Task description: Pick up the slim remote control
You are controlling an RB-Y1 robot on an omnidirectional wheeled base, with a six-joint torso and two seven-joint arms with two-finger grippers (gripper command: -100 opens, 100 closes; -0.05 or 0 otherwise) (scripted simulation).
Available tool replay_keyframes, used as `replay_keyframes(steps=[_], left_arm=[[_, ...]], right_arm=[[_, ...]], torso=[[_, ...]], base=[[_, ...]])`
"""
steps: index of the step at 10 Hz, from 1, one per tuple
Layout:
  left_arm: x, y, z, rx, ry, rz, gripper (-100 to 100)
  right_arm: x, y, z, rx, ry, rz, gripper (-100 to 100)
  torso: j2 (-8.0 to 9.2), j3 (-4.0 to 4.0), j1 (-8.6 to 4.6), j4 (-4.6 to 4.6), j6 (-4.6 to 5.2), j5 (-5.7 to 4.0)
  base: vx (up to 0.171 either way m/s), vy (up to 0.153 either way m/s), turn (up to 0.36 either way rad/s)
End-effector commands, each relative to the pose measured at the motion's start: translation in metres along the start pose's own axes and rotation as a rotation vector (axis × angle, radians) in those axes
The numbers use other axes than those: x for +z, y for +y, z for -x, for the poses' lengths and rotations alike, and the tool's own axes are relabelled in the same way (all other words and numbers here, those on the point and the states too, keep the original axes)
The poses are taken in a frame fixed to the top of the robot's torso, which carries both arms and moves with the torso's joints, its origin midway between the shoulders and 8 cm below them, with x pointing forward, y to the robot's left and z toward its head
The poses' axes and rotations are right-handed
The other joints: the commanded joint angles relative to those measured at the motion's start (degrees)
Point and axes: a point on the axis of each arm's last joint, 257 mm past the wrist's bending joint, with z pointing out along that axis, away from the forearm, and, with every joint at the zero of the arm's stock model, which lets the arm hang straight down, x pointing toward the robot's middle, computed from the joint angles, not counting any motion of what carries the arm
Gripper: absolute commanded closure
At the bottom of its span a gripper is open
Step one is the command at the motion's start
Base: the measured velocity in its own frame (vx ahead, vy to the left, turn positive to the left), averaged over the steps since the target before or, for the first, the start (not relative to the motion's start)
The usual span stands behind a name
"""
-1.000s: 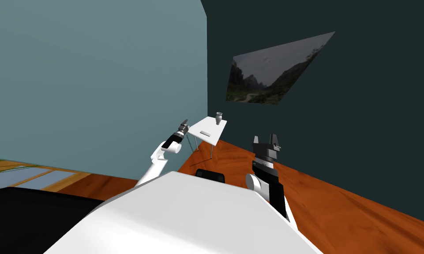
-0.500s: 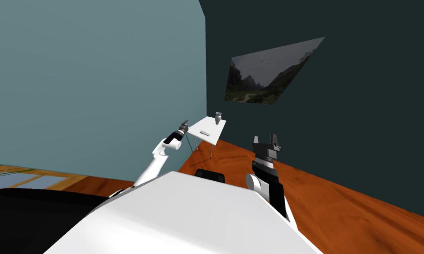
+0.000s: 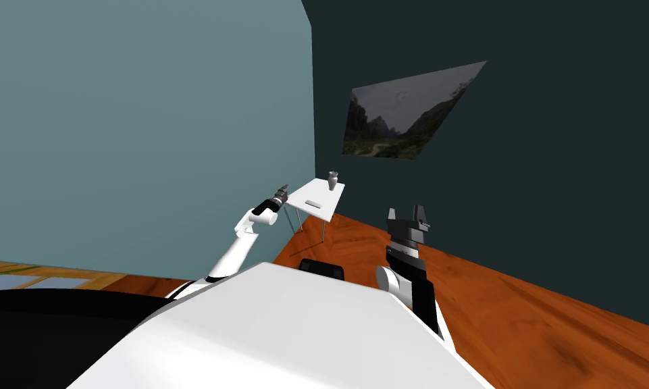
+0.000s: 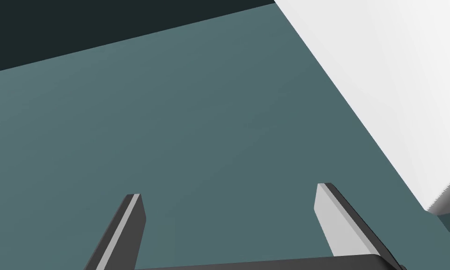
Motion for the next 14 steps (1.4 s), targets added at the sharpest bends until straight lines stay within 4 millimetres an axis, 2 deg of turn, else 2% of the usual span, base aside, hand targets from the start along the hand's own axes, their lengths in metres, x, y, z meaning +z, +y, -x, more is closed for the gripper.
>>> replay_keyframes(steps=[1, 2, 3, 5, 6, 8, 9, 10, 11, 12, 14], left_arm=[[0.012, 0.010, 0.009, -0.004, -0.011, 0.050, -100], [0.011, 0.016, 0.010, -0.004, -0.012, 0.077, -100], [0.022, 0.019, 0.019, -0.009, -0.023, 0.104, -100], [0.020, 0.031, 0.019, -0.010, -0.025, 0.149, -100], [0.030, 0.034, 0.029, -0.018, -0.037, 0.181, -100], [0.028, 0.044, 0.029, -0.018, -0.039, 0.221, -100], [0.036, 0.050, 0.039, -0.028, -0.052, 0.259, -100], [0.033, 0.058, 0.039, -0.029, -0.053, 0.291, -100], [0.041, 0.057, 0.047, -0.038, -0.064, 0.312, -100], [0.039, 0.068, 0.048, -0.041, -0.067, 0.348, -100], [0.043, 0.073, 0.056, -0.053, -0.079, 0.398, -100]], right_arm=[[0.000, 0.000, 0.000, 0.000, 0.000, 0.000, 0], [0.000, 0.000, 0.000, 0.000, 0.000, 0.000, 0], [0.000, 0.000, 0.000, 0.000, 0.000, 0.000, 0], [0.000, 0.000, 0.000, 0.000, 0.000, 0.000, 0], [0.000, 0.000, 0.000, 0.000, 0.000, 0.000, 0], [0.000, 0.000, 0.000, 0.000, 0.000, 0.000, 0], [0.000, 0.000, 0.000, 0.000, 0.000, 0.000, 0], [0.000, 0.000, 0.000, 0.000, 0.000, 0.000, 0], [0.000, 0.000, 0.000, 0.000, 0.000, 0.000, 0], [0.000, 0.000, 0.000, 0.000, 0.000, 0.000, 0], [0.000, 0.000, 0.000, 0.000, 0.000, 0.000, 0]], torso=[[0.00, 0.00, 0.00, 0.00, 0.00, 0.00], [-0.01, -0.01, -0.01, 0.00, 0.05, -0.01], [0.00, 0.00, 0.01, 0.00, 0.00, 0.00], [0.00, 0.00, 0.02, 0.00, 0.00, 0.00], [-0.01, -0.01, 0.00, 0.00, -0.01, 0.00], [-0.03, -0.02, 0.00, -0.01, 0.00, 0.00], [-0.03, -0.02, -0.02, -0.01, -0.01, 0.00], [-0.04, -0.02, -0.03, -0.01, 0.04, -0.01], [-0.04, -0.02, -0.01, -0.01, 0.00, 0.00], [-0.06, -0.03, -0.01, -0.01, 0.03, -0.01], [-0.04, -0.02, -0.03, -0.01, -0.02, 0.00]], base=[[-0.012, 0.010, -0.114], [-0.011, 0.017, -0.063], [-0.012, 0.016, -0.109], [-0.007, 0.015, -0.024], [-0.005, 0.013, -0.121], [-0.002, 0.012, -0.032], [-0.001, 0.007, -0.136], [-0.001, 0.013, -0.077], [0.000, 0.012, -0.100], [0.002, 0.012, -0.081], [0.003, 0.004, -0.065]])
